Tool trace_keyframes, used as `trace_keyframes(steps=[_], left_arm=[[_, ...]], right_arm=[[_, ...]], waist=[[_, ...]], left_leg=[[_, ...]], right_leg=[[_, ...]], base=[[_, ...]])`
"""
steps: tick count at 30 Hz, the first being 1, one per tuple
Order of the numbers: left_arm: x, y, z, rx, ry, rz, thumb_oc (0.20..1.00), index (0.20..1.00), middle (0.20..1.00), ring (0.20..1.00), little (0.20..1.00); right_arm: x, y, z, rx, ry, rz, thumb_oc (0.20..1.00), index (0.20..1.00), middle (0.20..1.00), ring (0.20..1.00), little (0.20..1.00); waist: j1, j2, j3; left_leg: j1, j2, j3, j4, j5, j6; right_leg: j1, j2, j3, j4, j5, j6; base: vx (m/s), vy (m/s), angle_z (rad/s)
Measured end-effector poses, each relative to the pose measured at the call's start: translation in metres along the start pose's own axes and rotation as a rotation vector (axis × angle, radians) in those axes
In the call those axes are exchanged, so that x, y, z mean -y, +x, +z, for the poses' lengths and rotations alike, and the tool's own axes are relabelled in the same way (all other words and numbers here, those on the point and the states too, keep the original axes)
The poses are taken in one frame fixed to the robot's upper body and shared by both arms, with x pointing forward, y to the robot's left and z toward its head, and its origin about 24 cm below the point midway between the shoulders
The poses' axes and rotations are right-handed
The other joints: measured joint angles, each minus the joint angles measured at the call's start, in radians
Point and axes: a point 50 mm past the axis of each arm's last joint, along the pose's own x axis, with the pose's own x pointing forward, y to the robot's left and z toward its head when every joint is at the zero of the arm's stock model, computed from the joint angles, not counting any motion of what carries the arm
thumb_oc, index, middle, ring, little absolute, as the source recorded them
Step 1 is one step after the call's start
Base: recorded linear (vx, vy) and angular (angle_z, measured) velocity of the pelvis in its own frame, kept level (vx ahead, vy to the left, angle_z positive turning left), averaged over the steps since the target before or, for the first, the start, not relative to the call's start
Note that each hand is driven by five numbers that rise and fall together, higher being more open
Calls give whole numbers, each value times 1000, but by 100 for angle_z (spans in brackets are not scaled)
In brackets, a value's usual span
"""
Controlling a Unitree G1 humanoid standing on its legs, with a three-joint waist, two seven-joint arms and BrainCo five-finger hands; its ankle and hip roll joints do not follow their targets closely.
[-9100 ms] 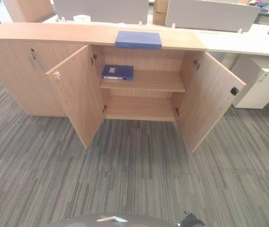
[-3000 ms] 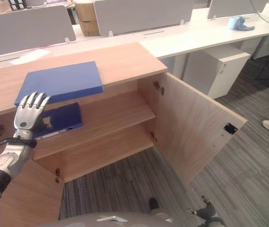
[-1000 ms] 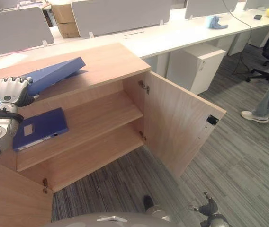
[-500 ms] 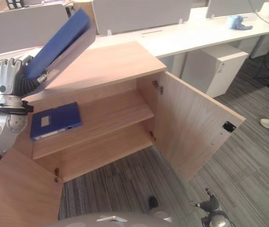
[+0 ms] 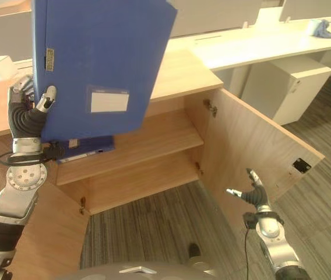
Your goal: Put the empty folder in the office cabinet
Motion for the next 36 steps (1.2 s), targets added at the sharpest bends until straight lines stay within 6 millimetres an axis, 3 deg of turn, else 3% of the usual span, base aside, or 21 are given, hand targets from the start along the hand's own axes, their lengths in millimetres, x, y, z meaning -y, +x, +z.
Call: trace_keyframes(steps=[4, 7, 11, 18, 24, 28, 36], left_arm=[[9, -23, -15, -107, -207, -40, 200, 200, 200, 200, 200], [14, -33, -22, -159, -267, -67, 200, 200, 200, 200, 200], [31, -56, -37, -281, -461, -48, 200, 200, 200, 200, 200], [50, -64, -41, -337, -583, -150, 200, 200, 200, 200, 200], [50, -64, -41, -348, -648, -163, 200, 200, 200, 200, 200], [50, -63, -41, -343, -658, -179, 200, 200, 200, 200, 200], [46, -63, -41, -352, -632, -225, 200, 200, 200, 200, 200]], right_arm=[[3, 6, 29, 120, 12, 8, 1000, 1000, 1000, 1000, 1000], [5, 10, 43, 176, 12, 9, 1000, 1000, 1000, 1000, 1000], [0, 19, 93, 367, 41, 64, 1000, 1000, 1000, 1000, 1000], [-12, 36, 153, 572, 97, 154, 1000, 1000, 1000, 1000, 1000], [-14, 48, 200, 688, 181, 202, 1000, 1000, 1000, 1000, 1000], [-18, 49, 212, 715, 230, 256, 1000, 1000, 1000, 1000, 1000], [-27, 47, 214, 669, 303, 450, 1000, 1000, 1000, 1000, 1000]], waist=[[9, -1, 0], [22, -5, 3], [42, -11, 7], [77, -16, 10], [89, -17, 10], [101, -21, 11], [99, -44, 20]], left_leg=[[0, -2, -7, 0, 0, 0], [0, -2, -9, 0, 0, 1], [-1, -2, -16, 1, 2, 3], [-5, -1, -30, 9, 5, 7], [-8, 0, -47, 9, 6, 8], [-8, 1, -49, 10, 6, 8], [-5, 2, -46, 10, 6, 8]], right_leg=[[3, -3, -3, -2, -5, 4], [4, -3, -4, -2, -5, 4], [7, -6, -17, -2, -6, 3], [13, -9, -29, 1, -3, -1], [20, -11, -42, 1, -2, -2], [22, -11, -47, 1, -2, -3], [22, -9, -44, 1, -2, -3]], base=[[-8, 1, 5], [0, 0, 0], [2, -3, 4], [4, -8, 7], [1, -9, 8], [0, -4, 2], [0, 0, 0]])
